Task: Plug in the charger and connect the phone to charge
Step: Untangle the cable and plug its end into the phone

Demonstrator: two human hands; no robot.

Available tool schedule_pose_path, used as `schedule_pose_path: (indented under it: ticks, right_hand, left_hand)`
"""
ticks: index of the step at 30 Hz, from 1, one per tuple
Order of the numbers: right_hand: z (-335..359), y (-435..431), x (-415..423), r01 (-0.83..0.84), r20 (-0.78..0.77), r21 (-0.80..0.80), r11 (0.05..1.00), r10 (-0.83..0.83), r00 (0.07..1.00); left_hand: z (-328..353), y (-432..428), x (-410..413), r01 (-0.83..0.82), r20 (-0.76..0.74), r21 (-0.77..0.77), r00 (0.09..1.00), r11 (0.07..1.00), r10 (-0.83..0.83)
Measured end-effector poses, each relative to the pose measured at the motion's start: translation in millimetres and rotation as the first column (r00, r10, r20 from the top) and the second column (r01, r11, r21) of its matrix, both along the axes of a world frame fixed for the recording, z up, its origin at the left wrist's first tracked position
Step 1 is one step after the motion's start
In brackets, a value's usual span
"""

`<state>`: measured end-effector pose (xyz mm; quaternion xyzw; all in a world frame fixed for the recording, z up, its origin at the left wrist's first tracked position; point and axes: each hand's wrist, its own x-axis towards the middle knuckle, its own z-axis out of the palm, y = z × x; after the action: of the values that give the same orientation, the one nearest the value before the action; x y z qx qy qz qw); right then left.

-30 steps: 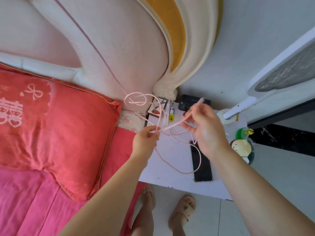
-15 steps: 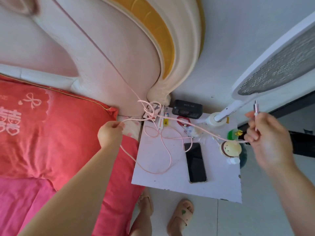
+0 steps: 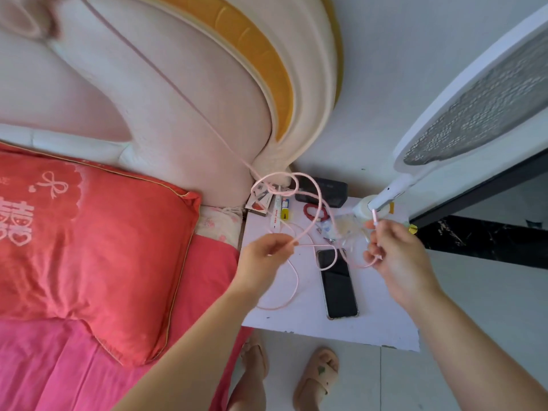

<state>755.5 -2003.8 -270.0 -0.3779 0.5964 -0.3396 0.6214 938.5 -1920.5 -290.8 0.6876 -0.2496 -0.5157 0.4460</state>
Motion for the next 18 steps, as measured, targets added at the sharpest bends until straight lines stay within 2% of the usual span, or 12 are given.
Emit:
schedule_pose_path:
  ticks: [4, 7, 9, 12, 15, 17, 18]
  right_hand:
    - [-12.1, 10.2, 30.6, -0.038, 0.046, 0.173, 0.984, 0.030, 0.998]
    - [-16.5, 12.0, 47.1, -0.062, 0.207, 0.339, 0.939, -0.010, 0.978]
    - [-16.6, 10.9, 54.4, -0.079, 0.331, 0.407, 0.910, -0.067, 0.941]
    - [-16.9, 7.6, 63.8, -0.126, 0.372, 0.401, 0.908, -0.036, 0.928]
    - [-16.0, 2.2, 70.0, -0.174, 0.411, 0.331, 0.927, 0.024, 0.911]
    - [-12.3, -0.3, 74.5, -0.224, 0.451, 0.293, 0.929, 0.072, 0.890]
    - [-9.7, -0.7, 76.1, -0.245, 0.466, 0.276, 0.929, 0.093, 0.880]
  left_hand:
    - [7.4, -0.6, -21.7, 0.060, -0.040, -0.048, 0.997, 0.997, -0.062]
    - [8.7, -0.1, -26.4, 0.095, -0.017, -0.061, 0.995, 0.994, -0.097]
    - [6.4, -1.2, -26.8, 0.101, 0.090, -0.023, 0.991, 0.995, -0.099]
    - [2.0, -2.7, -22.9, 0.135, 0.284, 0.039, 0.949, 0.990, -0.140]
    - [3.0, -2.9, -16.7, 0.218, 0.429, 0.126, 0.868, 0.968, -0.251]
    - [5.8, -4.5, -11.7, 0.234, 0.387, 0.200, 0.873, 0.951, -0.296]
    - [7.4, -5.4, -9.4, 0.199, 0.315, 0.223, 0.912, 0.954, -0.264]
